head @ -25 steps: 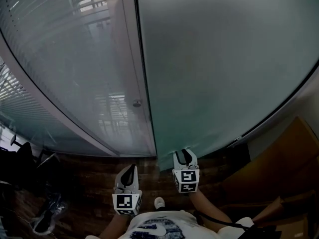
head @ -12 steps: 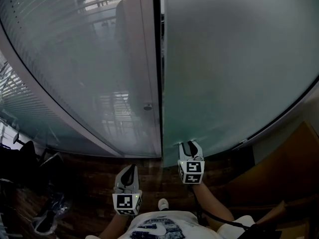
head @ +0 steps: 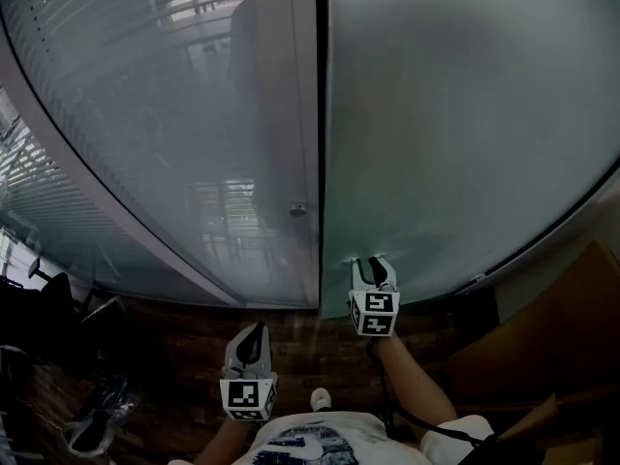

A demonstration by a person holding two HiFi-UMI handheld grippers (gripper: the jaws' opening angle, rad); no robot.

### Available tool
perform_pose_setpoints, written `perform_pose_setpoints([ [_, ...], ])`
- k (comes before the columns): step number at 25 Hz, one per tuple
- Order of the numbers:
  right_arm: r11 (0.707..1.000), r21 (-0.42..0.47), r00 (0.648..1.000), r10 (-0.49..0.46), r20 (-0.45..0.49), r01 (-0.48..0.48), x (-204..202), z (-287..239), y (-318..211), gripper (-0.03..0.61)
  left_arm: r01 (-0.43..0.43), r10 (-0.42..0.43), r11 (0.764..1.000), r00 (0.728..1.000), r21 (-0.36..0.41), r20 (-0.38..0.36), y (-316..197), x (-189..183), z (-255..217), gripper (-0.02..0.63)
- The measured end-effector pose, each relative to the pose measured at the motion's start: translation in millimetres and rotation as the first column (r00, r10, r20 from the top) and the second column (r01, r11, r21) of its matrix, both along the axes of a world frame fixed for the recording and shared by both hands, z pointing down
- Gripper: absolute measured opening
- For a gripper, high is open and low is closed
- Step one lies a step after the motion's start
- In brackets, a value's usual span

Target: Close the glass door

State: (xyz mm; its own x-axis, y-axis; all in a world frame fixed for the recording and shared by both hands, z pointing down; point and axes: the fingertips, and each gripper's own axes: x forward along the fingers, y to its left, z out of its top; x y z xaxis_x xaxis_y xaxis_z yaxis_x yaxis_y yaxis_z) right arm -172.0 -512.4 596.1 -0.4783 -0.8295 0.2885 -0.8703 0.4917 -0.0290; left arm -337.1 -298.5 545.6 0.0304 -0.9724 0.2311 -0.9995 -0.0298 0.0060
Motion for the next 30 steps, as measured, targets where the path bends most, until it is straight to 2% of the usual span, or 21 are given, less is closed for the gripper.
perform_pose_setpoints([
  [17,1.0,-0.007,1.0,-0.001,-0.011,0.001,-20.8,1.4,-57.7,0.124,0.016,-0.016,1.0,1.0,-0.022,-0.005,13.1,0.9,4.8,0.003],
  [25,0.998,-0.053,0.999,-0.018,-0.029,0.016,-30.8,0.7,-85.7,0.124,0.023,-0.023,0.998,1.0,-0.051,-0.003,20.8,1.6,13.6,0.003],
  [30,0.997,-0.072,1.0,0.019,-0.011,-0.02,-36.7,-3.2,-93.2,0.13,0.019,-0.019,0.999,1.0,-0.047,0.015,24.5,2.2,16.5,0.003],
])
